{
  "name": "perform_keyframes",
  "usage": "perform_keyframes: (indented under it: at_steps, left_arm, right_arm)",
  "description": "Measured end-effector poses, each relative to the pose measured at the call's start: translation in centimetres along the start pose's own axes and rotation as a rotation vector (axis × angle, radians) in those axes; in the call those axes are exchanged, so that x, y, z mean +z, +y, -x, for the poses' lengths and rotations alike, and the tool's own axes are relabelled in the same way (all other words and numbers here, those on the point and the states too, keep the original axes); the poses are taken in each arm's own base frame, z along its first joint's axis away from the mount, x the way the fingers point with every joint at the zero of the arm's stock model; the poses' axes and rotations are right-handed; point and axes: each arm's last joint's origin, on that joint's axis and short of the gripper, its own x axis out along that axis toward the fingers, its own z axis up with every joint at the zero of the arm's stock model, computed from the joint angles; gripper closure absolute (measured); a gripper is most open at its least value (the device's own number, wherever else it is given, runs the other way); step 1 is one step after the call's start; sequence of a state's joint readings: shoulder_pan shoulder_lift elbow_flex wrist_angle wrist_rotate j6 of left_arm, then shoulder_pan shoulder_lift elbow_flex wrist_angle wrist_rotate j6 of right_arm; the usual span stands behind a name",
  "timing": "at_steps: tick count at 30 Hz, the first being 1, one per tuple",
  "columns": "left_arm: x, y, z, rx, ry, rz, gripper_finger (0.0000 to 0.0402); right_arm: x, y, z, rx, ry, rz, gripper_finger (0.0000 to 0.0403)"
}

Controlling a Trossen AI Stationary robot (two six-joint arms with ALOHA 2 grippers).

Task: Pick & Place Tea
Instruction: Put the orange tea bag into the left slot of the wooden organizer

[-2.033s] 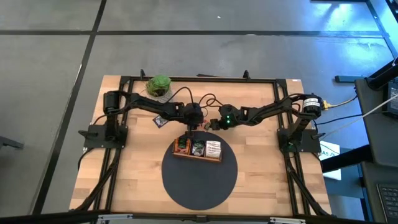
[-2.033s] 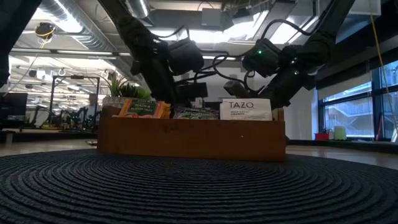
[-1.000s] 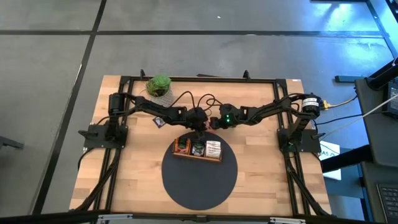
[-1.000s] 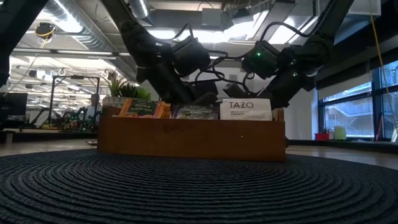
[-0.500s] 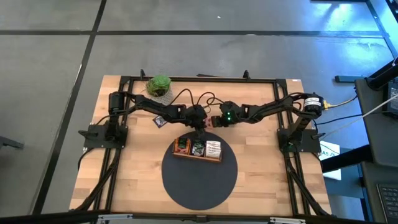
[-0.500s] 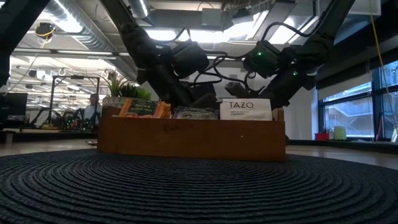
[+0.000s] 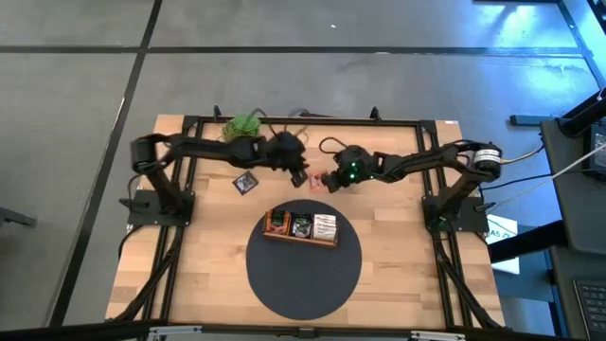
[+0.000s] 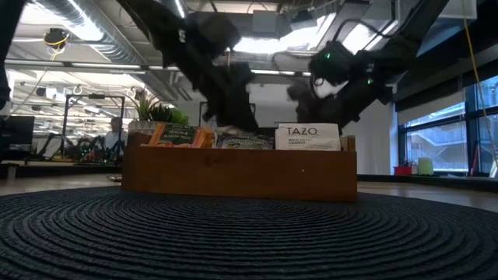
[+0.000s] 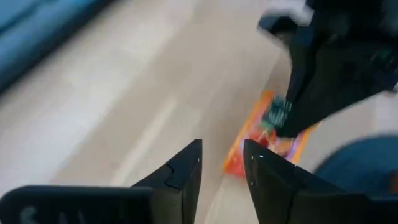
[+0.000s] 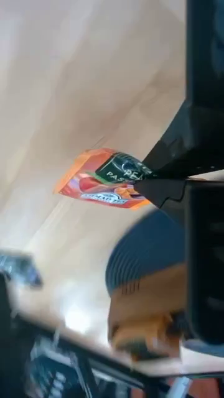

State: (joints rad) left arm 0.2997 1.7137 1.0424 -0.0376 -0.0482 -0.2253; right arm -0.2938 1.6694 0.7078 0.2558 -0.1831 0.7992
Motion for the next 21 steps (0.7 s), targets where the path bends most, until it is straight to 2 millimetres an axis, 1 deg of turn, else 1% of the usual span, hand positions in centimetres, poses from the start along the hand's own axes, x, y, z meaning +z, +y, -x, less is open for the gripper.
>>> perform_keyframes:
  at_steps: [3,6,9,11,13,15,17,21]
  left_arm:
    - [1.8,0.2,2.7,-0.017,-0.089,0.027,0.0288]
    - [2.8,-0.1,5.1,-0.062,-0.139,0.083,0.0288]
    - [3.6,-0.9,7.2,-0.158,-0.183,0.102,0.0288]
    - [3.8,-1.5,8.3,-0.218,-0.198,0.105,0.0288]
    - [3.9,-2.2,9.0,-0.258,-0.208,0.111,0.0288]
    - [3.9,-2.9,9.7,-0.285,-0.208,0.135,0.0288]
    - [3.8,-3.8,9.9,-0.318,-0.208,0.162,0.0288]
    - [3.3,-5.3,10.1,-0.361,-0.181,0.181,0.0288]
  right_arm:
    - [0.9,1.0,1.7,0.064,-0.033,0.114,0.0398]
    - [1.7,2.6,3.8,0.127,-0.044,0.228,0.0398]
    - [2.7,4.6,6.0,0.104,0.006,0.365,0.0399]
    - [3.2,6.5,7.4,0.082,0.068,0.479,0.04]
    - [3.4,8.4,8.7,0.067,0.142,0.593,0.04]
    - [3.9,10.5,10.0,0.08,0.179,0.688,0.0401]
    - [4.3,12.3,11.1,0.099,0.19,0.743,0.0401]
    - [4.8,15.1,12.6,0.143,0.173,0.8,0.0401]
